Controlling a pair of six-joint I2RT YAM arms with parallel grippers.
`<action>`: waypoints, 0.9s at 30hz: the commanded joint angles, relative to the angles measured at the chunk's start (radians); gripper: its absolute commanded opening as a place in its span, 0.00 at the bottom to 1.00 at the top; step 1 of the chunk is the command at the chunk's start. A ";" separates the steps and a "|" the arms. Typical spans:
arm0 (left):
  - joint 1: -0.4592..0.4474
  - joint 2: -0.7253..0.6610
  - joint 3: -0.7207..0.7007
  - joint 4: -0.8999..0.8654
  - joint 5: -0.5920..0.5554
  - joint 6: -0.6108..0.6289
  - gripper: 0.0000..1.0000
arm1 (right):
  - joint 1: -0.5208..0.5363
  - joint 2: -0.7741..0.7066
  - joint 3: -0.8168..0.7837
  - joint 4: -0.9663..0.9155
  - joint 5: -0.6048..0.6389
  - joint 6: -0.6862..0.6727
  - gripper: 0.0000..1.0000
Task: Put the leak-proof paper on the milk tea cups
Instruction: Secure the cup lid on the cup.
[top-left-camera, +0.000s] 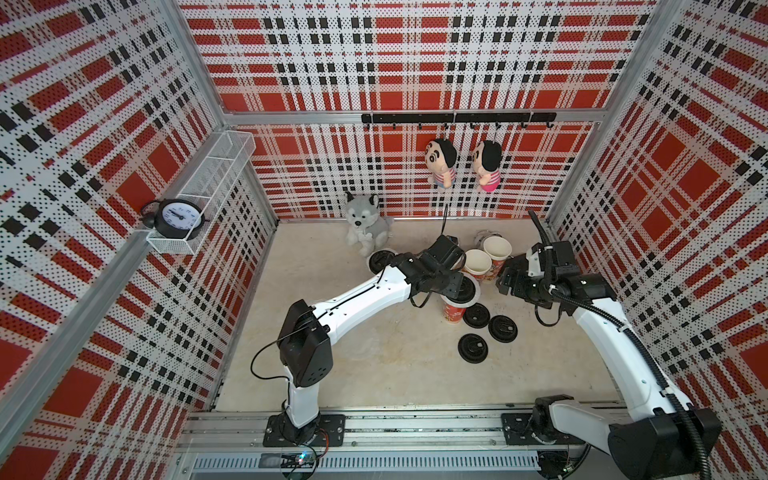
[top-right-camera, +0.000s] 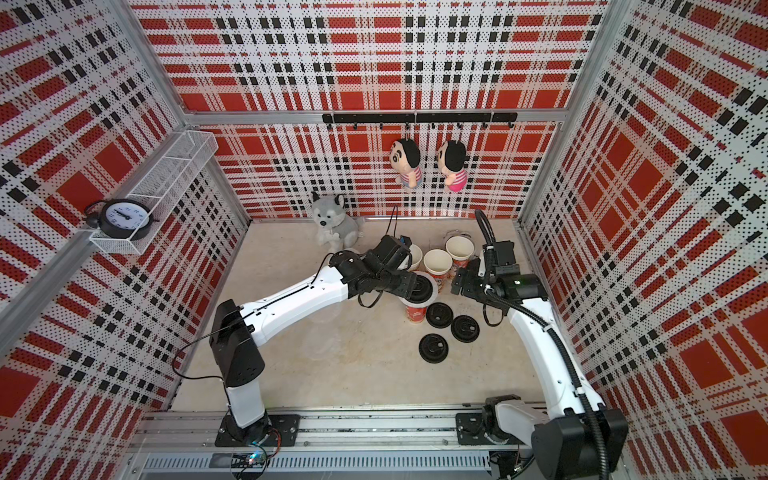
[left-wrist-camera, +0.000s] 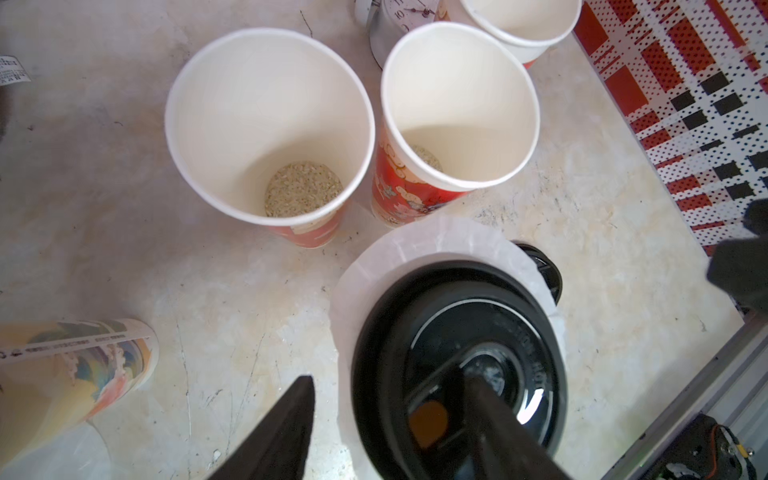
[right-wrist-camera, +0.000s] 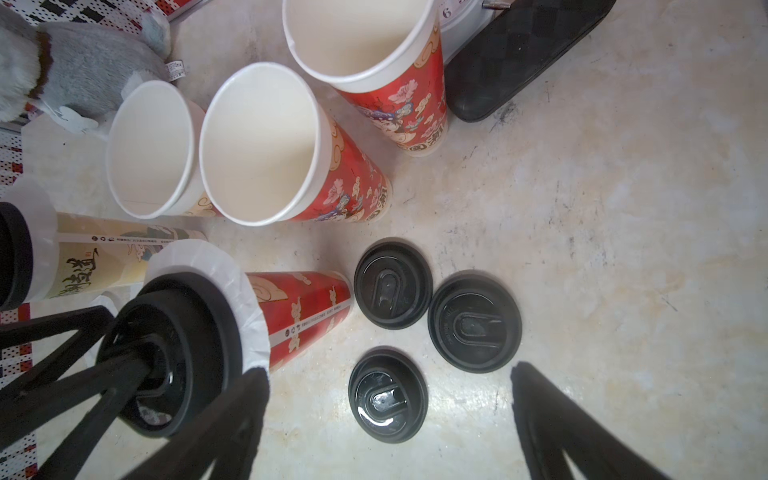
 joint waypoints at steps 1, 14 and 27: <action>0.004 0.017 0.018 -0.006 -0.007 0.013 0.61 | -0.008 -0.021 -0.012 0.024 -0.010 -0.012 0.94; -0.009 -0.018 -0.109 0.011 -0.024 -0.005 0.61 | 0.050 0.044 -0.031 0.091 -0.060 0.020 0.89; -0.012 -0.038 -0.170 0.033 -0.024 -0.019 0.60 | 0.153 0.155 -0.004 0.149 -0.032 0.059 0.82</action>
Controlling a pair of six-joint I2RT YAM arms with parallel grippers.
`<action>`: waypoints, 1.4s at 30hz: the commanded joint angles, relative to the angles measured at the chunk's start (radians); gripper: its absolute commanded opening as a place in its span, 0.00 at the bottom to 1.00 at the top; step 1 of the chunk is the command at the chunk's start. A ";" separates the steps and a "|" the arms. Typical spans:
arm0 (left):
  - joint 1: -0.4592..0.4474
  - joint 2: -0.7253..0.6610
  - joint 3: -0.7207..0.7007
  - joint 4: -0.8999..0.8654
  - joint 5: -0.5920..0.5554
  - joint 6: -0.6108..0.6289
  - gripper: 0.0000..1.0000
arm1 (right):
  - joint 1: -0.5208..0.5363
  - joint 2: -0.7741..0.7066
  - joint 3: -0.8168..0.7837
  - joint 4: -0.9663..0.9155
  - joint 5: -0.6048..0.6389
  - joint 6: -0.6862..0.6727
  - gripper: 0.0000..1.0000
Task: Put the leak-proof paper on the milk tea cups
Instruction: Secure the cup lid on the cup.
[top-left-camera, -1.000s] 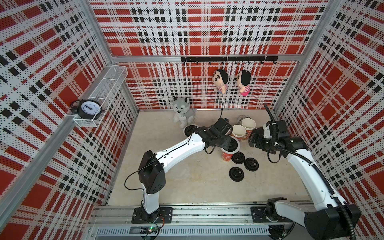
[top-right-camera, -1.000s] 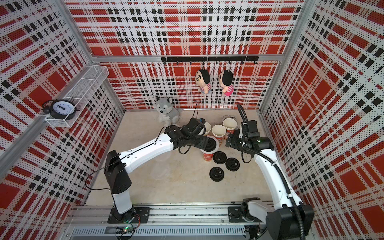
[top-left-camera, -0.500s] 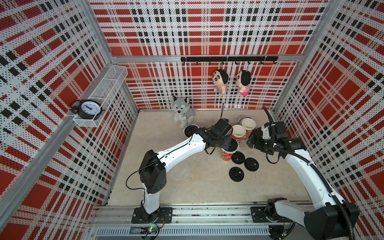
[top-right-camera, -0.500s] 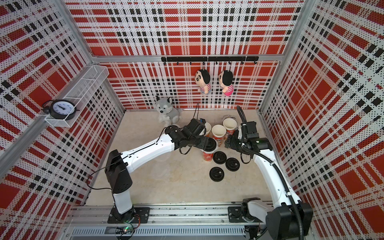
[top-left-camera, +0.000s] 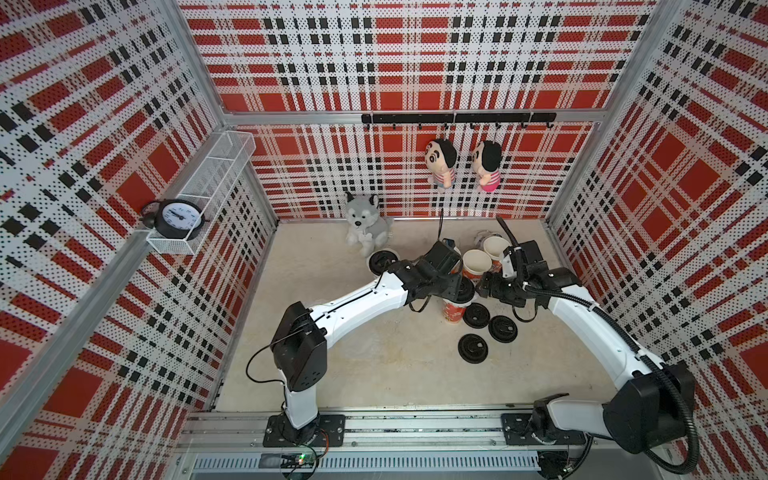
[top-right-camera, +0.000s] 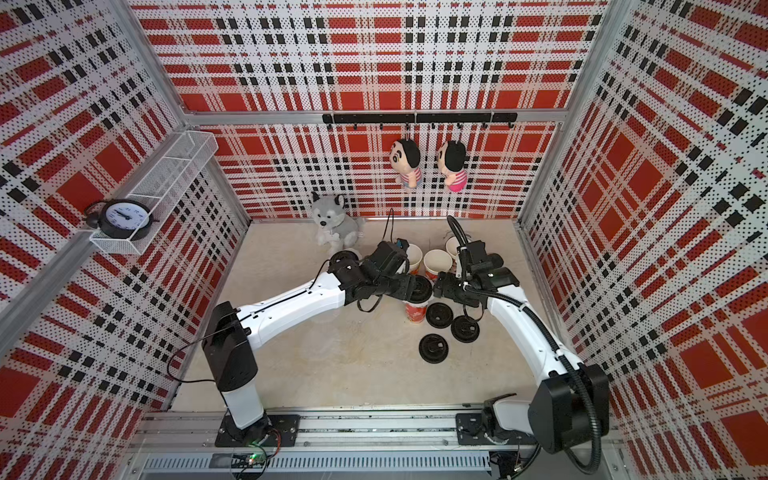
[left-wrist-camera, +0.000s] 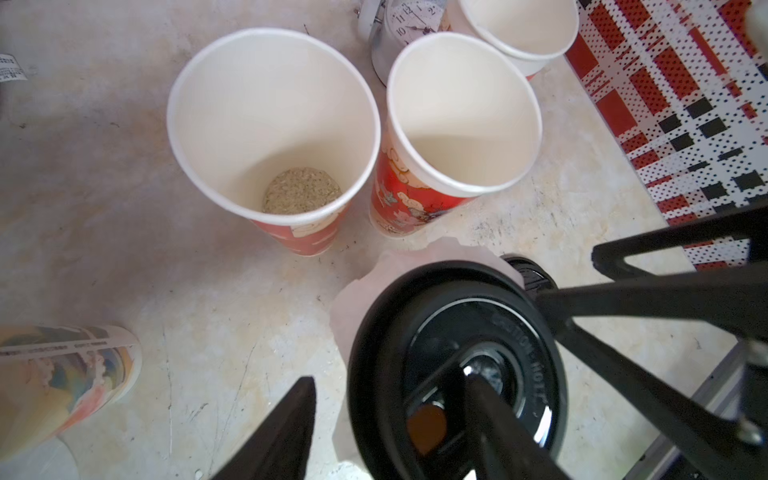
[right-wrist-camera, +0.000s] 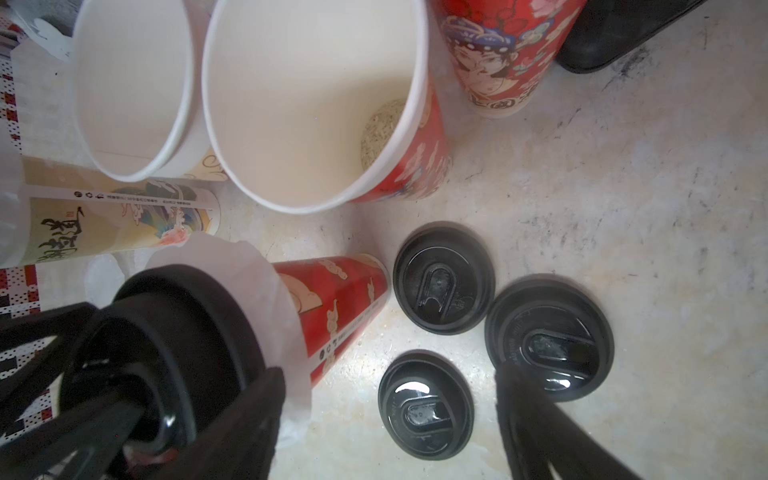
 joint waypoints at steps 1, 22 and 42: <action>-0.005 0.009 -0.049 -0.093 -0.007 0.008 0.60 | 0.013 0.006 0.024 0.035 0.003 0.009 0.82; -0.009 0.009 -0.061 -0.078 0.003 0.004 0.60 | 0.031 -0.010 0.041 0.026 0.001 0.041 0.80; -0.010 -0.001 -0.067 -0.075 0.001 0.004 0.60 | 0.044 0.026 -0.104 0.041 0.036 0.049 0.78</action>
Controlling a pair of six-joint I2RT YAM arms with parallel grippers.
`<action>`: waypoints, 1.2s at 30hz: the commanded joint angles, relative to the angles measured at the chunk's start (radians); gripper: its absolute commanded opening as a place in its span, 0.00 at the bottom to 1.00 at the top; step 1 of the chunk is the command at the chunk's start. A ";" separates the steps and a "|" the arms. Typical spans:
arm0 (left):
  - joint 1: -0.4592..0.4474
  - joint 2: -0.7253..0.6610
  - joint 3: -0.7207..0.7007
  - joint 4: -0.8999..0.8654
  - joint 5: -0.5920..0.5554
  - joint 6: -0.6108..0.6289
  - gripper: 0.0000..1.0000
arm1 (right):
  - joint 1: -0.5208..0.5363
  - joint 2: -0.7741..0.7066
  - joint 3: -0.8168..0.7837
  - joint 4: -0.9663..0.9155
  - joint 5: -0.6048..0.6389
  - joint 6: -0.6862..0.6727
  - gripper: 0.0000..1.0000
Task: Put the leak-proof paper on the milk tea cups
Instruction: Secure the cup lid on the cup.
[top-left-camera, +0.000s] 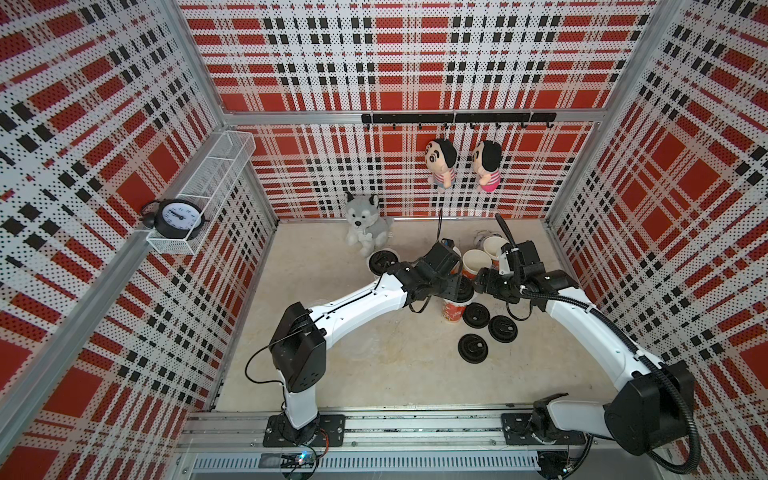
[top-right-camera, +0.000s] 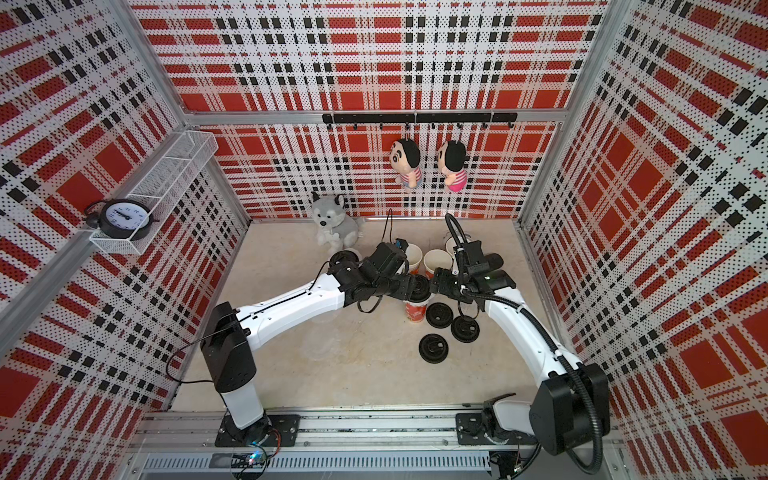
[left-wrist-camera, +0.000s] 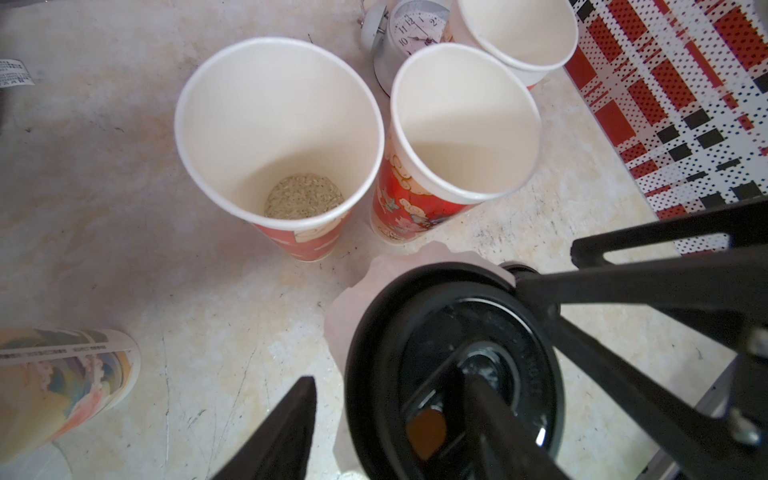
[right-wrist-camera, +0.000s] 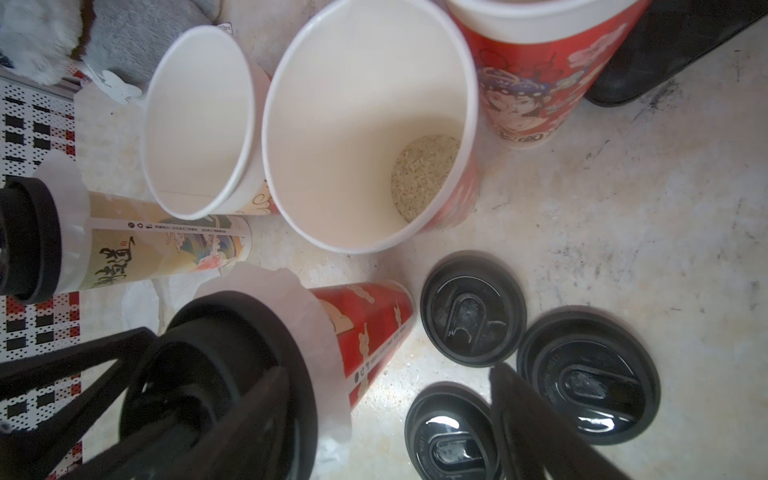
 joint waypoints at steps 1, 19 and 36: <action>-0.008 0.004 -0.049 -0.105 0.005 0.010 0.60 | 0.013 0.039 -0.077 -0.084 0.029 -0.012 0.78; -0.013 -0.033 -0.146 -0.025 0.024 -0.004 0.60 | 0.012 0.071 -0.216 -0.136 0.047 -0.070 0.78; -0.005 -0.017 -0.153 -0.008 0.032 -0.001 0.60 | 0.019 -0.034 0.147 -0.196 -0.044 -0.081 0.80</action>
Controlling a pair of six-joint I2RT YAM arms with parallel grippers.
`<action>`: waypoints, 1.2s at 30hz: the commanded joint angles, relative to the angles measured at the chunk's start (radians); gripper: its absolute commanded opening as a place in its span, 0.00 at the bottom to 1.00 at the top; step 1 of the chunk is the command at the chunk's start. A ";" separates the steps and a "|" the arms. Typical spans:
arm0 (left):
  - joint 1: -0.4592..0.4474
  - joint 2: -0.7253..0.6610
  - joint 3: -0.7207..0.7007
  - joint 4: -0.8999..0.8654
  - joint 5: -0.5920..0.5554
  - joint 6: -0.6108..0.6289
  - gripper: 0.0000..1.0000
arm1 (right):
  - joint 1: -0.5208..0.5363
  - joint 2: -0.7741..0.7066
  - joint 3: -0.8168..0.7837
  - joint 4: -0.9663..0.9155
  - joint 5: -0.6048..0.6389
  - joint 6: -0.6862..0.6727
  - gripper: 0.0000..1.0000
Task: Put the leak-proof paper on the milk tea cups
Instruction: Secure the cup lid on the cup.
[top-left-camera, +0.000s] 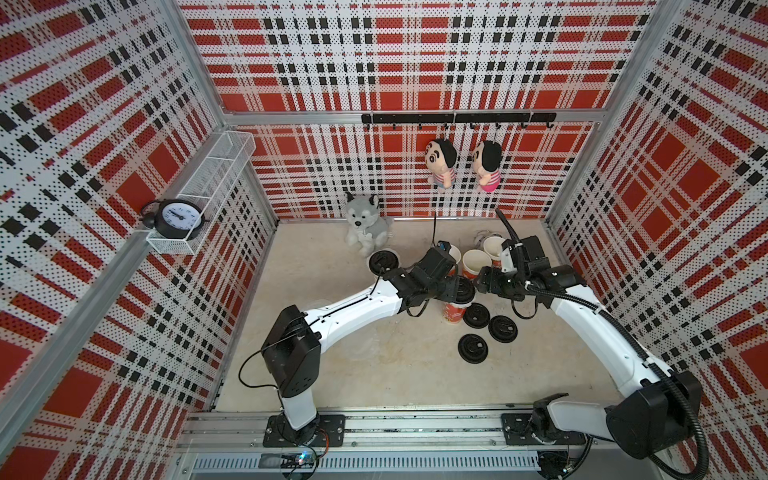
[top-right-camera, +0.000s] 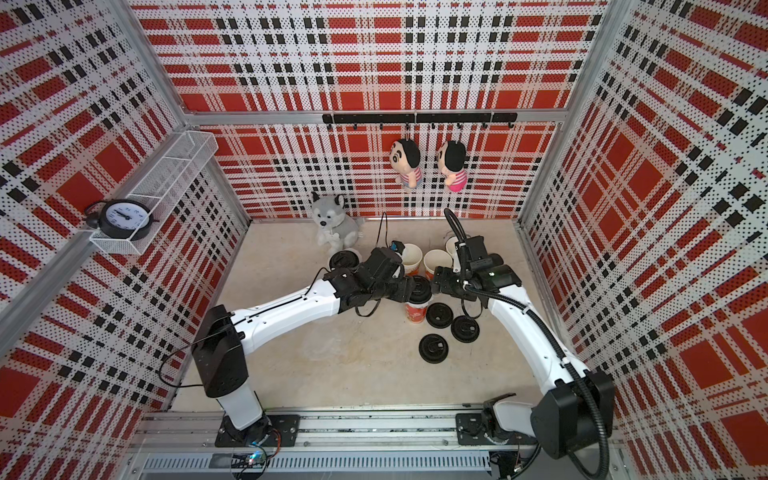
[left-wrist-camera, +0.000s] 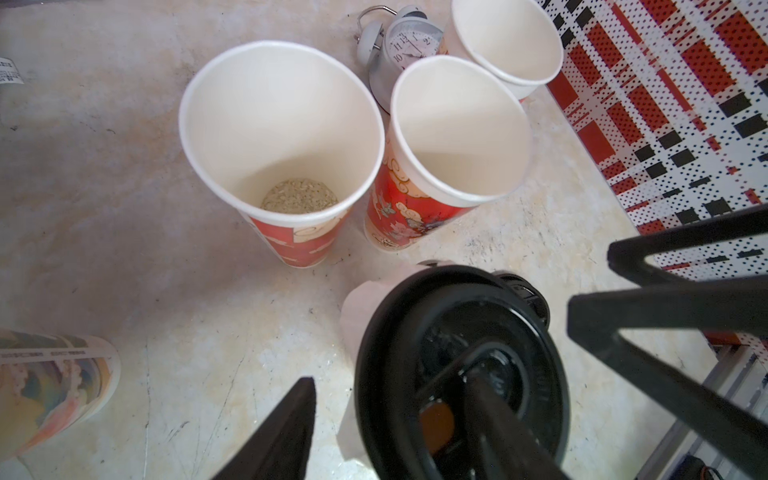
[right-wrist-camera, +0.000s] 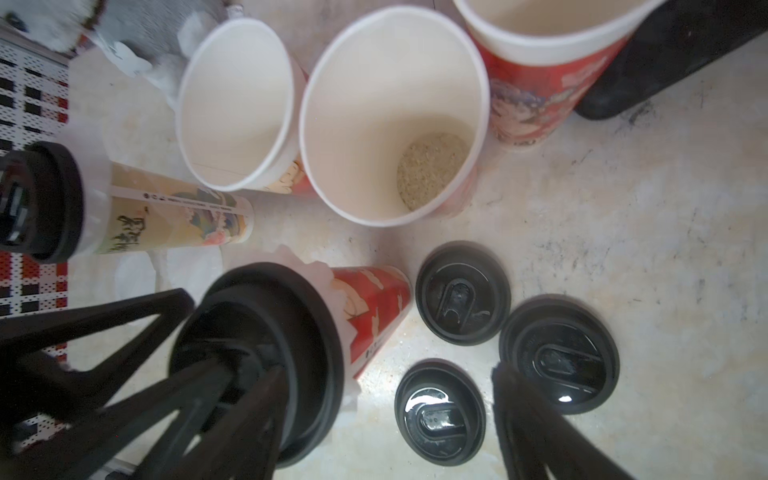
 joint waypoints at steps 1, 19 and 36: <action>-0.005 0.035 -0.041 -0.127 0.023 0.021 0.60 | 0.021 -0.013 0.026 -0.044 -0.041 -0.002 0.79; -0.004 0.047 -0.006 -0.125 0.032 0.025 0.60 | 0.111 0.130 -0.020 0.005 0.030 0.066 0.76; 0.000 -0.064 0.094 -0.157 -0.001 -0.012 0.46 | 0.112 0.130 -0.094 -0.003 0.061 0.072 0.74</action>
